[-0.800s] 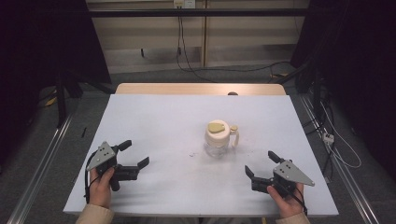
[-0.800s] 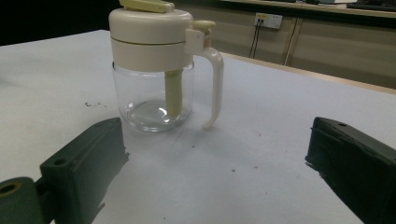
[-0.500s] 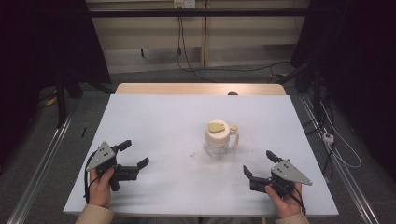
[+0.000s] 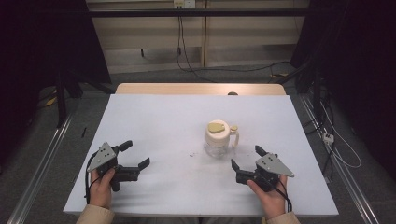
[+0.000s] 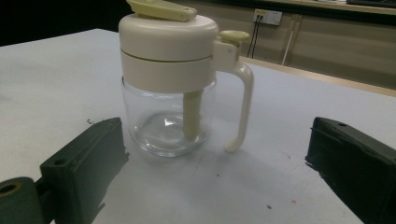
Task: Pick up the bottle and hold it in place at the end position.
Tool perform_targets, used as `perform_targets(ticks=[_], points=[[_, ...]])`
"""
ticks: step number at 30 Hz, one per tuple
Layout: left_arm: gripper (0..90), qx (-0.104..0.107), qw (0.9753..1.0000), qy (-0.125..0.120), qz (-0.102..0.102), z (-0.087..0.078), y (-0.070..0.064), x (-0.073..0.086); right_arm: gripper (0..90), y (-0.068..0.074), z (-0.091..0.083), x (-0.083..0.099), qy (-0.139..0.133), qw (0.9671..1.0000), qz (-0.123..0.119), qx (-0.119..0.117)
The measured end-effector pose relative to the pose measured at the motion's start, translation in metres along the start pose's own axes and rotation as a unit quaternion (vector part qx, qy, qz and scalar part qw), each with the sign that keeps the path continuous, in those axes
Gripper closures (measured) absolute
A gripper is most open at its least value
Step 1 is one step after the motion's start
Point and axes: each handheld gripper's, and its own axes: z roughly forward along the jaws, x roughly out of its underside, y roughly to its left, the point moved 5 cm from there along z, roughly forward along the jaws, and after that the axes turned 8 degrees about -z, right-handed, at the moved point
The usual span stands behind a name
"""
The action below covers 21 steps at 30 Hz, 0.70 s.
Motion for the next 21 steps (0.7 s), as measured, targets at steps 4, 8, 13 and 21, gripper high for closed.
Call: perform_targets(ticks=[4, 8, 13, 21], points=[[2.3, -0.002, 1.0000, 0.003, -0.003, 0.000, 0.000, 0.000, 4.0, 0.007, 0.006, -0.003, 0.000, 1.0000, 0.006, -0.005], [2.3, -0.001, 1.0000, 0.005, 0.003, 0.001, -0.001, 0.001, 4.5, 0.020, 0.015, -0.008, 0.000, 0.9999, 0.003, -0.010], [2.3, -0.001, 1.0000, 0.007, 0.003, 0.002, -0.001, 0.001, 5.0, 0.030, 0.029, -0.011, 0.008, 0.9999, -0.008, -0.011], [2.3, 0.004, 1.0000, 0.004, -0.001, 0.002, -0.001, 0.001, 6.3, 0.038, 0.051, -0.014, 0.016, 0.9997, 0.019, 0.000]])
